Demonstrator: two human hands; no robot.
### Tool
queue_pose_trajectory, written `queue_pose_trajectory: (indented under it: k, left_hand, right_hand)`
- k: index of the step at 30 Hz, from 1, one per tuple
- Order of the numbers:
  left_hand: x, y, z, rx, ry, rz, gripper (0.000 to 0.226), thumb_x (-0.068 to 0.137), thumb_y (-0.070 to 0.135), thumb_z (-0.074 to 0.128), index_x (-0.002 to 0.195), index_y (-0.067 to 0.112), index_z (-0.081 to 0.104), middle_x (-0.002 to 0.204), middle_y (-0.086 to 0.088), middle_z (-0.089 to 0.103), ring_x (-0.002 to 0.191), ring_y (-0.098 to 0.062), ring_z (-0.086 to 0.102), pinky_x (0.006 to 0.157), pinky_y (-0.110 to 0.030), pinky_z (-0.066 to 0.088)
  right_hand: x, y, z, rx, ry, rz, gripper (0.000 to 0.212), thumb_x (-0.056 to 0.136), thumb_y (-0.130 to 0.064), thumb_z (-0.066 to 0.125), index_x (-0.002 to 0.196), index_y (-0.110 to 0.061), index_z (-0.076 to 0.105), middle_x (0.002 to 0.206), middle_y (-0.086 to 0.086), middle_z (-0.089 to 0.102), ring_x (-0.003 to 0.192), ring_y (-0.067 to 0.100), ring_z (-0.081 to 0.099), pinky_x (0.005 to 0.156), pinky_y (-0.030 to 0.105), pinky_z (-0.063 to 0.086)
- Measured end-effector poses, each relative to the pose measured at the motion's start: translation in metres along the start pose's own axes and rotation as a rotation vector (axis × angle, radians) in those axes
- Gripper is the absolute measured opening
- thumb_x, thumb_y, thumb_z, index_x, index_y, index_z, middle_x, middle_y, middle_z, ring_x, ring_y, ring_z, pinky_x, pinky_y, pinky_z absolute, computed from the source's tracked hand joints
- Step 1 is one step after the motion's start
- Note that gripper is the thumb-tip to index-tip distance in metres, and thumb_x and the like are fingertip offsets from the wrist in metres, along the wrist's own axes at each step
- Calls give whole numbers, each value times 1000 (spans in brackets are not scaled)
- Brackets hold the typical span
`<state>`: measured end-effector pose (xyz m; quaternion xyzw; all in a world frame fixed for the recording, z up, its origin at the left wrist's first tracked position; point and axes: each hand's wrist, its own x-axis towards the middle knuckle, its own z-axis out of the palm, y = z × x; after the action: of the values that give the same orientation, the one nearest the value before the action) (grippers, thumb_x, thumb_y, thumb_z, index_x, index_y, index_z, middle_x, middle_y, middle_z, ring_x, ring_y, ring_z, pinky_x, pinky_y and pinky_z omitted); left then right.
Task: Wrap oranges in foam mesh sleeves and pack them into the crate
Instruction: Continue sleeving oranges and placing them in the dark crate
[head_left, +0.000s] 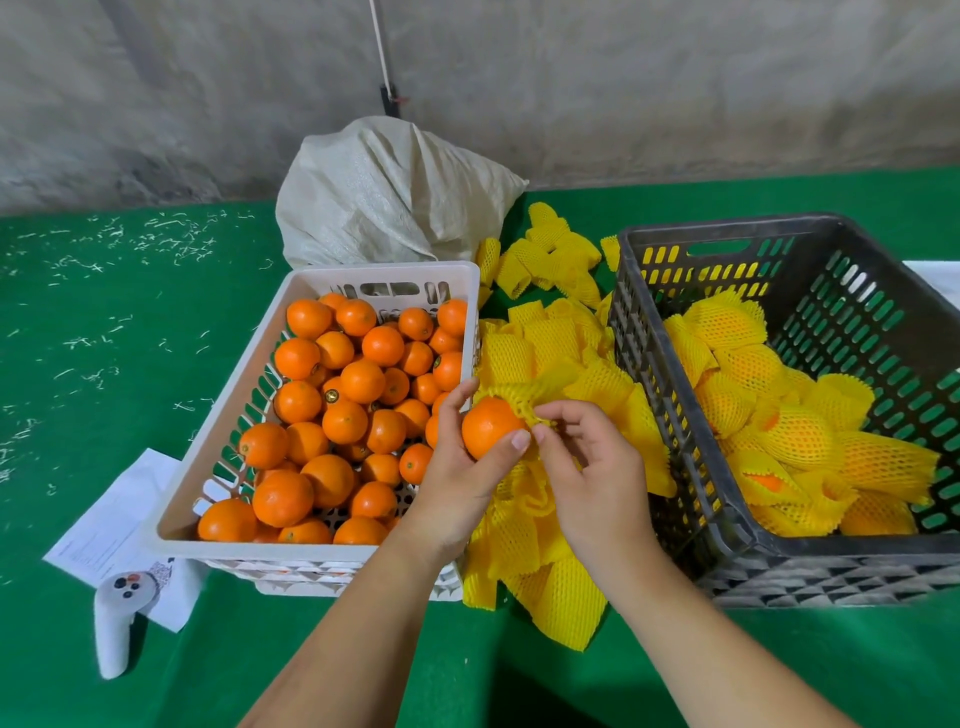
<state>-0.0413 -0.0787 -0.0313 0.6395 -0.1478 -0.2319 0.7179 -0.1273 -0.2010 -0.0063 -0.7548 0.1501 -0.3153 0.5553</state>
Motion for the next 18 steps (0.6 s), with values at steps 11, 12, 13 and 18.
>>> queue_pose_trajectory:
  k: [11, 12, 13, 18]
  left_hand:
    - [-6, -2, 9, 130, -163, 93, 84, 83, 39, 89, 151, 33, 41, 140, -1, 61, 122, -25, 67, 101, -52, 58]
    - [-6, -1, 11, 120, -127, 108, 83, 82, 37, 90, 149, 32, 42, 138, -2, 63, 122, -25, 68, 100, -52, 58]
    - [-6, -1, 11, 95, -90, 126, 80, 82, 35, 91, 147, 30, 44, 136, -3, 65, 121, -26, 69, 99, -50, 59]
    - [-3, -3, 10, -9, 88, 188, 51, 86, 28, 83, 127, 40, 56, 114, -1, 75, 106, -20, 72, 88, -35, 61]
  right_hand:
    - [23, -17, -21, -96, -8, -37, 23, 98, -8, 61, 113, -24, 70, 107, -11, 68, 98, 9, 65, 87, 39, 57]
    - [21, -20, -21, -125, -10, -88, 22, 97, -9, 61, 111, -24, 70, 105, -17, 66, 96, 6, 65, 85, 33, 56]
    - [18, -23, -20, -154, -20, -152, 22, 95, -11, 61, 110, -23, 70, 104, -19, 64, 95, 5, 63, 83, 26, 54]
    - [-1, -14, -11, -287, -116, -324, 29, 92, -6, 70, 121, -12, 69, 112, -6, 58, 98, -3, 52, 85, 18, 48]
